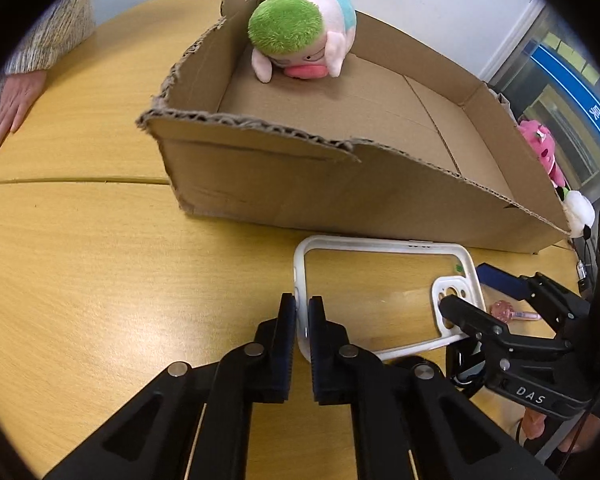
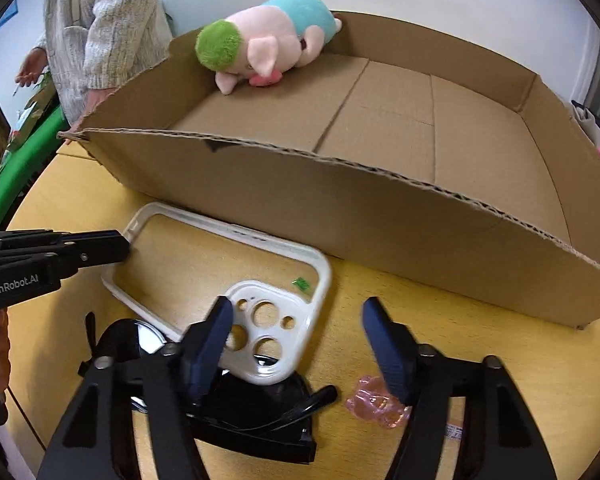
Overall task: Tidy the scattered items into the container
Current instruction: 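Close both grippers on the rim of the white-framed phone case, then lift the phone case with both grippers and carry it into the box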
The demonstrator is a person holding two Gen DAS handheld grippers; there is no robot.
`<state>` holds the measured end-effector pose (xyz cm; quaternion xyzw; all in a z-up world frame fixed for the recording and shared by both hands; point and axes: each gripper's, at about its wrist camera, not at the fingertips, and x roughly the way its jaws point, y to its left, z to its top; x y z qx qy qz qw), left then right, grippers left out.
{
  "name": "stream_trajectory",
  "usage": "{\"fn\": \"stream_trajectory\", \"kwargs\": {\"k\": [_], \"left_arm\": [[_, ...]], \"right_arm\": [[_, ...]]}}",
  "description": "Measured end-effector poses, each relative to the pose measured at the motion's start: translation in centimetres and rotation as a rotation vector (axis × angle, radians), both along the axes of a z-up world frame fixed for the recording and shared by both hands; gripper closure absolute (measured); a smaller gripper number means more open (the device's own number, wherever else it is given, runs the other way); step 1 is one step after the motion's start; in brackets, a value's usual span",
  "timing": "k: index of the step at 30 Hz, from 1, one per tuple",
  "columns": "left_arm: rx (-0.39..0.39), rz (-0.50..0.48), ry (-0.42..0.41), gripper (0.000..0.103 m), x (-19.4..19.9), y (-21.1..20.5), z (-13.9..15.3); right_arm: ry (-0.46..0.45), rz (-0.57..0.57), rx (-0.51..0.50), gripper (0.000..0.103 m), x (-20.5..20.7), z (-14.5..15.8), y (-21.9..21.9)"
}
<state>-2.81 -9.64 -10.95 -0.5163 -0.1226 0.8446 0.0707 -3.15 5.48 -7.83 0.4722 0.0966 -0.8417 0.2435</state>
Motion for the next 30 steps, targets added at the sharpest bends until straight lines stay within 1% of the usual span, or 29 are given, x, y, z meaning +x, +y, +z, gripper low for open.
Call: {"fn": "stream_trajectory", "kwargs": {"k": [1, 3, 5, 7, 10, 13, 16, 17, 18, 19, 23, 30], "left_arm": [[-0.006, 0.001, 0.000, 0.097, 0.1, 0.0, 0.0], [-0.016, 0.001, -0.001, 0.097, 0.2, 0.0, -0.1], [-0.020, -0.001, -0.002, 0.098, 0.4, 0.0, -0.1], [-0.017, 0.000, -0.002, 0.098, 0.6, 0.0, 0.0], [-0.015, 0.000, 0.007, 0.098, 1.0, 0.2, 0.4], [-0.025, 0.001, 0.006, 0.098, 1.2, 0.5, 0.5], [-0.012, 0.005, 0.006, 0.098, 1.5, 0.5, 0.7], [-0.014, 0.006, 0.011, 0.098, 1.7, 0.5, 0.8], [-0.010, 0.005, 0.016, 0.098, 1.8, 0.6, 1.0], [-0.001, 0.004, 0.023, 0.098, 1.9, 0.8, 1.3], [-0.012, -0.004, 0.057, 0.098, 2.4, 1.6, 2.8], [0.007, -0.008, 0.071, 0.098, 2.8, 2.2, 3.5]], "right_arm": [[-0.003, 0.007, -0.005, 0.058, 0.1, 0.0, -0.1], [-0.003, 0.007, -0.001, 0.060, 0.1, -0.2, -0.2], [-0.002, 0.000, -0.002, 0.064, 0.1, -0.3, 0.0], [0.003, -0.014, 0.008, 0.080, 0.0, -0.3, 0.4], [-0.014, -0.017, -0.013, 0.080, -0.1, -0.5, 0.9], [-0.010, -0.018, -0.012, 0.081, 0.3, -0.5, 0.9], [-0.003, -0.023, -0.020, 0.082, 0.5, -0.2, 1.1], [0.002, -0.026, -0.024, 0.085, 0.5, 0.0, 1.3], [0.010, -0.030, -0.026, 0.091, 0.7, 0.2, 1.5], [0.015, -0.033, -0.029, 0.092, 0.7, 0.4, 1.8], [0.030, -0.035, -0.039, 0.092, 0.8, 1.0, 2.3], [0.027, -0.043, -0.062, 0.093, 1.3, 1.1, 3.5]]}}
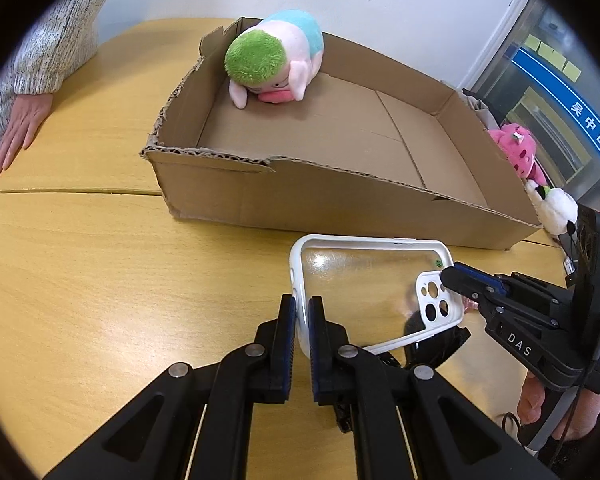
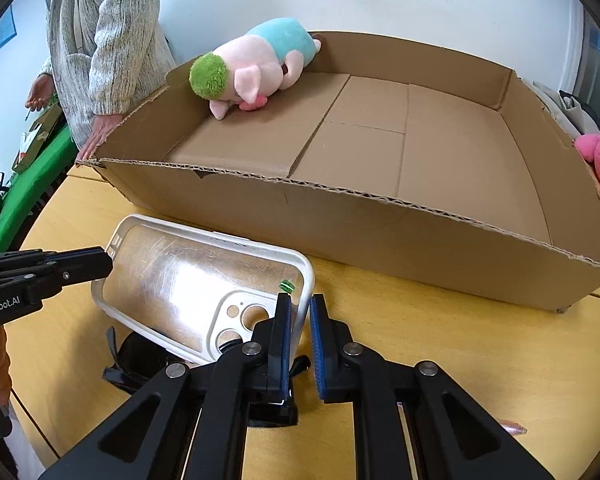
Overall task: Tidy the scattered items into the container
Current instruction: 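Lift the phone case with both grippers and carry it into the box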
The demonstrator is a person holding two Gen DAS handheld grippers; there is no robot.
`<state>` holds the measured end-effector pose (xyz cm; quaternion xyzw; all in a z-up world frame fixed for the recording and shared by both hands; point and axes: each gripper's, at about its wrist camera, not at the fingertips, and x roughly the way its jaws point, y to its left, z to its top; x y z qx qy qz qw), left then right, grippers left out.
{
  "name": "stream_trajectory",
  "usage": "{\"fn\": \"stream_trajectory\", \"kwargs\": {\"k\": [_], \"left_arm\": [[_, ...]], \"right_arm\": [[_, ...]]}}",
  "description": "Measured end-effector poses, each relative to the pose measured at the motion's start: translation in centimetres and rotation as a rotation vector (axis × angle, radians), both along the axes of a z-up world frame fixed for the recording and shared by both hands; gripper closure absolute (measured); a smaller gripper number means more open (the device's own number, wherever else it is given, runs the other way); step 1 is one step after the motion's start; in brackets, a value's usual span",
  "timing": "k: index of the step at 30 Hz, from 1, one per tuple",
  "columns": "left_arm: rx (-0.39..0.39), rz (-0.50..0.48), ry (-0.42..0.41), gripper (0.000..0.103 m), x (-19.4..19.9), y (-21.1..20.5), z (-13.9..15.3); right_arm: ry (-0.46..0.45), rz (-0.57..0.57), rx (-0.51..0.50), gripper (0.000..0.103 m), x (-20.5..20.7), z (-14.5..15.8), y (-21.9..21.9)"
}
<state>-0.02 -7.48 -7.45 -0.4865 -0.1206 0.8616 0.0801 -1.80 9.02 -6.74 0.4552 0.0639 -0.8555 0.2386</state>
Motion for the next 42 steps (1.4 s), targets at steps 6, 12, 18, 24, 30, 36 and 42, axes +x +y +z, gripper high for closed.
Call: {"fn": "stream_trajectory", "kwargs": {"k": [6, 12, 18, 24, 30, 36, 42], "left_arm": [[0.003, -0.006, 0.080, 0.098, 1.5, 1.1, 2.7], [0.010, -0.017, 0.143, 0.098, 1.6, 2.0, 5.3], [0.024, -0.036, 0.182, 0.098, 0.9, 3.0, 6.7], [0.026, -0.055, 0.236, 0.098, 0.0, 4.1, 8.8], [0.027, -0.059, 0.273, 0.098, -0.9, 4.7, 10.1], [0.021, -0.059, 0.284, 0.097, -3.0, 4.6, 10.9], [0.015, -0.070, 0.295, 0.097, -6.9, 4.5, 12.2]], "right_arm": [[0.051, -0.008, -0.043, 0.093, 1.3, 2.2, 1.4], [0.112, -0.027, -0.080, 0.093, 2.3, 5.0, 2.9], [0.166, -0.050, -0.085, 0.093, 2.2, 7.5, 4.1], [0.228, -0.068, -0.093, 0.093, 1.7, 10.1, 5.3], [0.294, -0.067, -0.095, 0.093, 0.9, 12.5, 5.9], [0.312, -0.052, -0.091, 0.094, -1.0, 13.3, 5.4], [0.311, -0.046, -0.083, 0.094, -4.9, 14.0, 5.0]]}}
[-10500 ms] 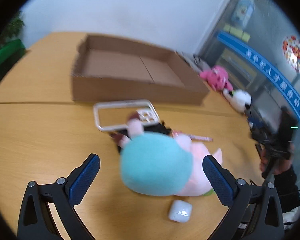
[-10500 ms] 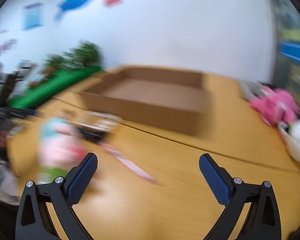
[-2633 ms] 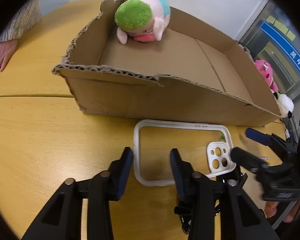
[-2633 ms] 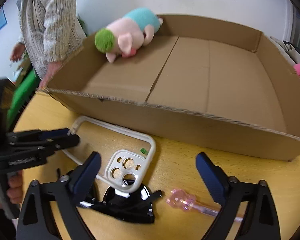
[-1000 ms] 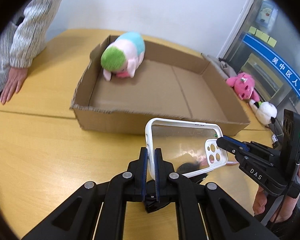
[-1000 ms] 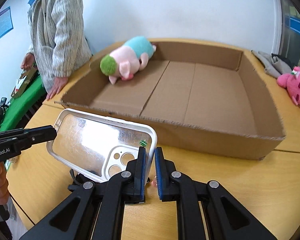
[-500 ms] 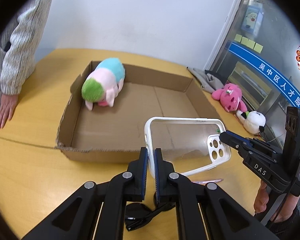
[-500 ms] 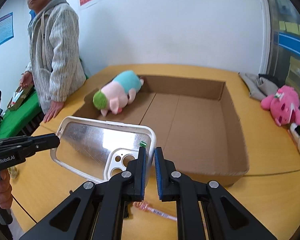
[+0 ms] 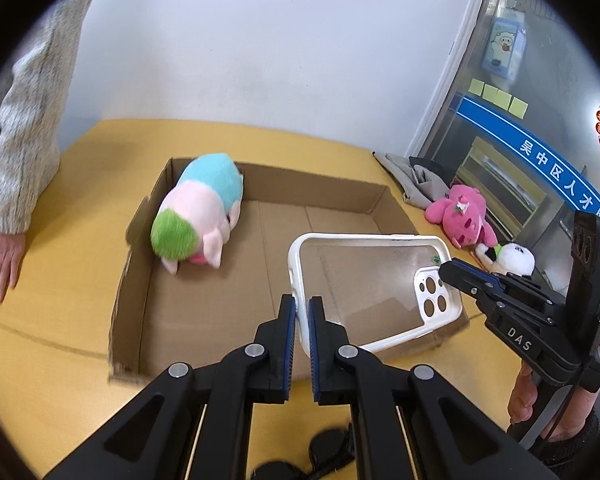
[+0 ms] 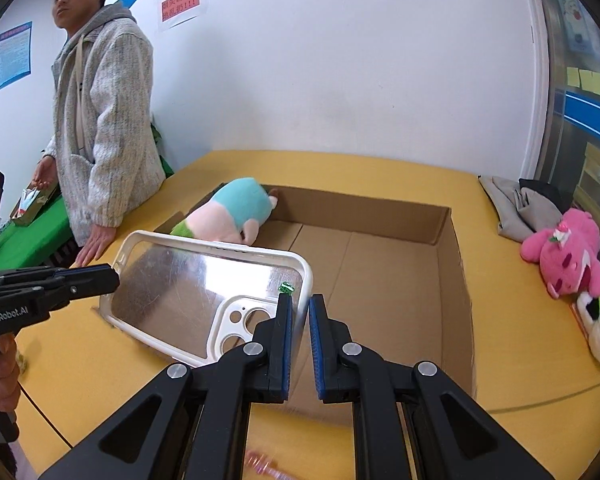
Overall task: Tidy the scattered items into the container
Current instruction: 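Lift the phone case with both grippers and carry it into the box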
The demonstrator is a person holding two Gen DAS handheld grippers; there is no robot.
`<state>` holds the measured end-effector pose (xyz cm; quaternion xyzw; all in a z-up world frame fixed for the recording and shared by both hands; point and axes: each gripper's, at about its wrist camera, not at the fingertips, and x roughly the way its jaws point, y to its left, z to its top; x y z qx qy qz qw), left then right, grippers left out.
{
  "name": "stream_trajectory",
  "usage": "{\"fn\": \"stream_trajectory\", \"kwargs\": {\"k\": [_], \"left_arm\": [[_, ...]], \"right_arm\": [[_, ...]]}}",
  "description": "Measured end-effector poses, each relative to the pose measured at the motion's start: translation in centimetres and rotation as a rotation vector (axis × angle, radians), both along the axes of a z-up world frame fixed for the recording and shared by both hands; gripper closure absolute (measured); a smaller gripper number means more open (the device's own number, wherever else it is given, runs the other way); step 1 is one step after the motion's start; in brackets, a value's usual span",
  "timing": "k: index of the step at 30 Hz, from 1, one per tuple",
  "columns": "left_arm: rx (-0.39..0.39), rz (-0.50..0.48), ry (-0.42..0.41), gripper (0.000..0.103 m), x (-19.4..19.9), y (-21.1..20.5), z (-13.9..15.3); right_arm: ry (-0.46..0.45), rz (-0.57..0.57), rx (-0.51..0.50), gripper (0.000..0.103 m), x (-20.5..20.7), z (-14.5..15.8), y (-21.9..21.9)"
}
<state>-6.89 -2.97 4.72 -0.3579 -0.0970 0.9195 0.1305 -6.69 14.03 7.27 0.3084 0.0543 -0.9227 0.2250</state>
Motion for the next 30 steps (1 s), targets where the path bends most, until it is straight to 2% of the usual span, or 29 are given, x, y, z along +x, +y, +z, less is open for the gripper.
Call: {"fn": "stream_trajectory", "kwargs": {"k": [7, 11, 20, 30], "left_arm": [[-0.012, -0.011, -0.012, 0.097, -7.6, -0.5, 0.9], [-0.027, -0.014, -0.030, 0.097, -12.3, -0.2, 1.2], [-0.036, -0.009, -0.124, 0.097, -20.0, 0.2, -2.1], [-0.058, 0.004, -0.242, 0.098, -24.6, 0.7, -6.4]], "right_arm": [[-0.018, -0.001, 0.033, 0.093, -7.0, 1.5, -1.0], [-0.042, -0.015, 0.065, 0.093, -12.0, 1.3, -1.7], [-0.165, -0.038, 0.095, 0.093, -20.8, -2.5, -2.1], [-0.277, -0.056, 0.124, 0.093, -25.7, -7.2, -2.5]]}}
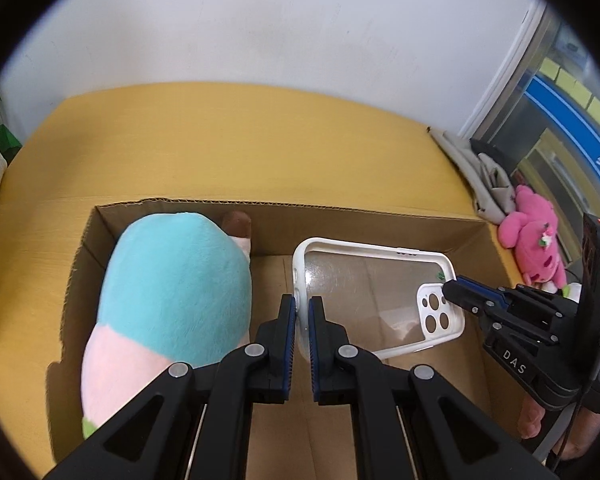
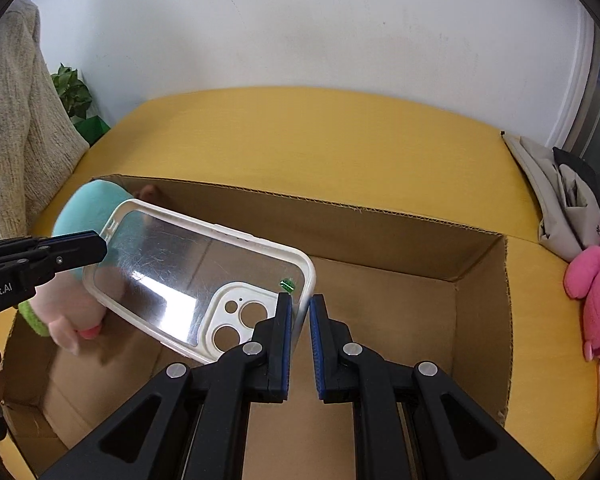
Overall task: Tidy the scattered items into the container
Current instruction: 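Lift the phone case with both grippers and carry it into the box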
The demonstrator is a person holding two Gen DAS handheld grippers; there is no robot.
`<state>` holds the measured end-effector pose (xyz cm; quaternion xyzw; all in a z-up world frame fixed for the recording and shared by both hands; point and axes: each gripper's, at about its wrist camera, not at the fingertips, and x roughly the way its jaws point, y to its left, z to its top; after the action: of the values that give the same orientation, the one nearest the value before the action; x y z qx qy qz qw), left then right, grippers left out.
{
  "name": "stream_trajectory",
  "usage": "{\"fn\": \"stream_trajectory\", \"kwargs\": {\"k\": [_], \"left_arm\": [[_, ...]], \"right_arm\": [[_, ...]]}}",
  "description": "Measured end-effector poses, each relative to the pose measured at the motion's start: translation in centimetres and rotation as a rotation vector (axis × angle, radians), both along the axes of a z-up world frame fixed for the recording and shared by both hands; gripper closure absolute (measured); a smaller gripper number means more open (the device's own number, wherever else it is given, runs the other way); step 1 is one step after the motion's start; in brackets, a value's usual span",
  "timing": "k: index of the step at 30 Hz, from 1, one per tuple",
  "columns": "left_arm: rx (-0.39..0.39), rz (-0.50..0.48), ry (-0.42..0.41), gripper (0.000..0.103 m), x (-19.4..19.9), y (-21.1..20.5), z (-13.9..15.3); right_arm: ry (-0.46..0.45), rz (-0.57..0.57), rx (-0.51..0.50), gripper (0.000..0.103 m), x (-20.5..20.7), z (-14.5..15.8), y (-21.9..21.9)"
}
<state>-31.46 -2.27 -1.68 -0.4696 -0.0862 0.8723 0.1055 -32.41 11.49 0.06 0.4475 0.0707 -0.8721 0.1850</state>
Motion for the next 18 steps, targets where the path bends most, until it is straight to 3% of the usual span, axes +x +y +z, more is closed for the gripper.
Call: {"fn": "stream_trajectory", "kwargs": {"k": [12, 18], "left_arm": [[-0.069, 0.004, -0.078, 0.098, -3.5, 1.2, -3.7], [-0.156, 0.002, -0.115, 0.098, -5.2, 3.4, -5.2]], "right_arm": [[-0.075, -0.029, 0.031, 0.093, -3.2, -4.2, 0.1], [-0.095, -0.059, 0.059, 0.094, -5.0, -6.5, 0.3]]}}
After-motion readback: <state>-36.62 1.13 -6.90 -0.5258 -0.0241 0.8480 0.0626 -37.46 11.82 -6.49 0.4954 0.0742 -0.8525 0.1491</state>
